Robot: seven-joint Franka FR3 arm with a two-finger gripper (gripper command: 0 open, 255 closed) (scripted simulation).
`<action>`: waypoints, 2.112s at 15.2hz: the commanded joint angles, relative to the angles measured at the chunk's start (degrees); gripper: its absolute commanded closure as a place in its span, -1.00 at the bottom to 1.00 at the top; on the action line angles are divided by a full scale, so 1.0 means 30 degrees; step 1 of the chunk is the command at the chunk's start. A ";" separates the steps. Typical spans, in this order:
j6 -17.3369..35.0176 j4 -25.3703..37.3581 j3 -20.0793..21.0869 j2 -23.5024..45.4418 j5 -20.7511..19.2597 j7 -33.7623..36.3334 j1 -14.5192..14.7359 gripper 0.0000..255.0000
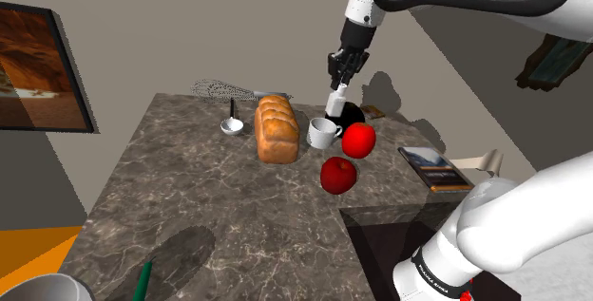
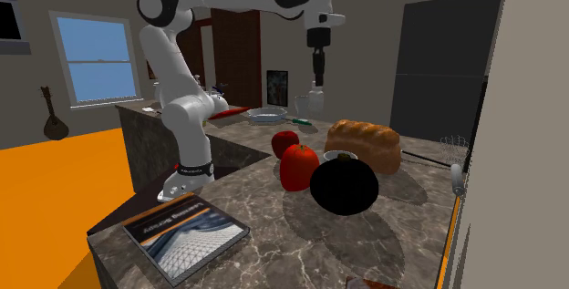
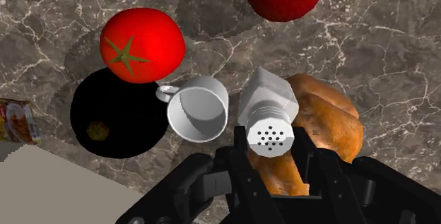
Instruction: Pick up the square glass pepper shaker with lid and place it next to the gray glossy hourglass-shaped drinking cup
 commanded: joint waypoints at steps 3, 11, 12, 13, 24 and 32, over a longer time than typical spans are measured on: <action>-0.0312 -0.0647 0.1177 -0.0882 0.0431 0.1669 0.0623 1.00; -0.0786 -0.0987 0.3840 -0.1630 0.1533 0.5263 0.1946 1.00; -0.0838 -0.0935 0.4187 -0.1631 0.1669 0.5725 0.2104 1.00; -0.0888 -0.0862 0.4537 -0.1610 0.1802 0.6191 0.2260 1.00; -0.1298 0.1312 0.8675 0.0080 0.2689 1.1605 0.3647 1.00; -0.1625 0.4537 1.2126 0.3263 0.1834 1.6186 0.4373 1.00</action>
